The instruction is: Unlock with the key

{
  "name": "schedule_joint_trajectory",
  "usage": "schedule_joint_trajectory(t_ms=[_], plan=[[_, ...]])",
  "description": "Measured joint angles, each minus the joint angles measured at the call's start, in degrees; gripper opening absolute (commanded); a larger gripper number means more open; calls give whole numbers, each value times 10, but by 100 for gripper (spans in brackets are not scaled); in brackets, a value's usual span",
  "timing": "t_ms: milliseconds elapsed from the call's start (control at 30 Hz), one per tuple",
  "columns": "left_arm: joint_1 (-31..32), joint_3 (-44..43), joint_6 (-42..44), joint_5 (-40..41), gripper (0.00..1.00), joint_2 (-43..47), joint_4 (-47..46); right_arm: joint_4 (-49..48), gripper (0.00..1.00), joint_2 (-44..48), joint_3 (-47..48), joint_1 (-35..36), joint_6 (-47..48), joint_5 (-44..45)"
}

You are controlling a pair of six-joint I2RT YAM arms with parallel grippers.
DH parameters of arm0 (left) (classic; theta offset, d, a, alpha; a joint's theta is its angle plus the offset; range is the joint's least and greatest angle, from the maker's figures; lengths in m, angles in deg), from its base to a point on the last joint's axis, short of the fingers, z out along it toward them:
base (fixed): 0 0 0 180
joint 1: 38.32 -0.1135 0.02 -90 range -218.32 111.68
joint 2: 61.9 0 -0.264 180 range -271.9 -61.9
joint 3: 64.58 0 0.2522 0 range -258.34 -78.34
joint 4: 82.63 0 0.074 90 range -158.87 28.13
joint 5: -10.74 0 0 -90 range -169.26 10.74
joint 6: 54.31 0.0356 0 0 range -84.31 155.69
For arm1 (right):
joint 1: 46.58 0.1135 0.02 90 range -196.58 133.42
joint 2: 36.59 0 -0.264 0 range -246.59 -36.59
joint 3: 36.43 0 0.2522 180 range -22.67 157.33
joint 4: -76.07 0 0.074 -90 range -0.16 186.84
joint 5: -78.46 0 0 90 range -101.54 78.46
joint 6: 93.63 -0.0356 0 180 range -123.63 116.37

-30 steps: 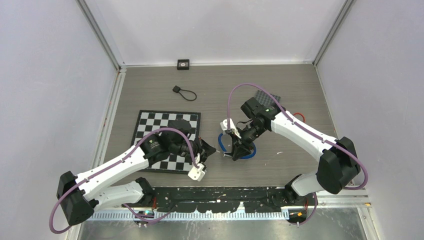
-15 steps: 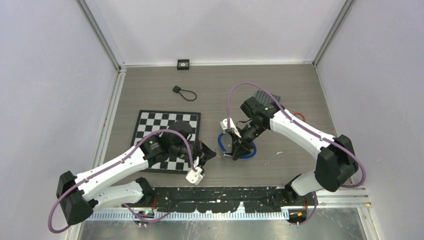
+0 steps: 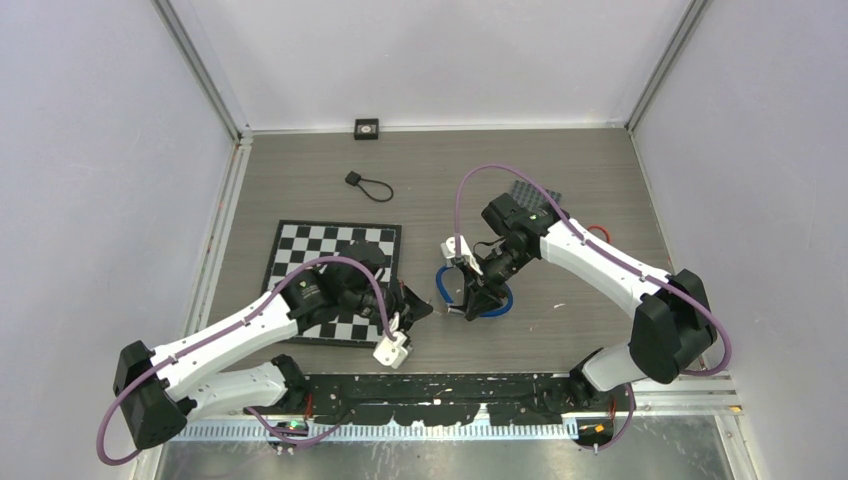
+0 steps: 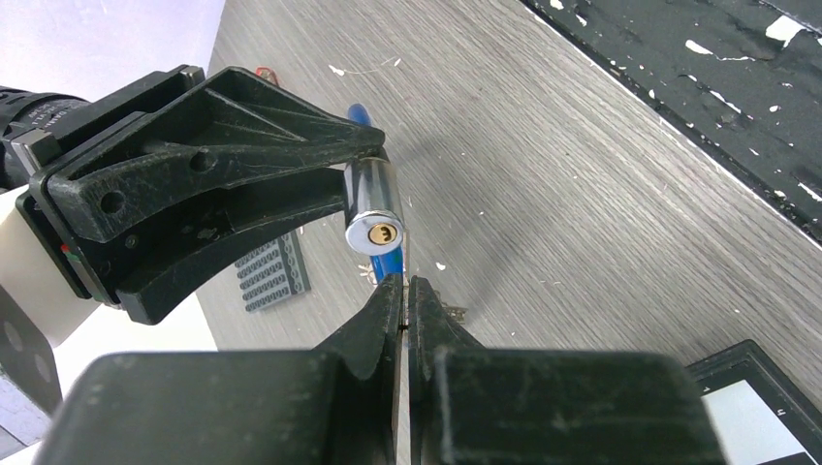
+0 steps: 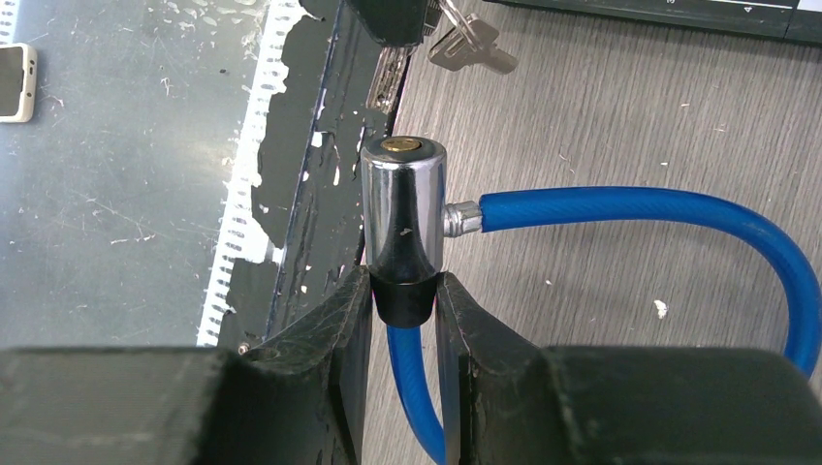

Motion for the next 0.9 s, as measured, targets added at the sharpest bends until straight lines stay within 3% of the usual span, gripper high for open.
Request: schedule_joint_trajectory(t_ms=[900], plan=[[1,-8,-15,29,0,-16,-35,6,0,-7,6,-1,0,-4]])
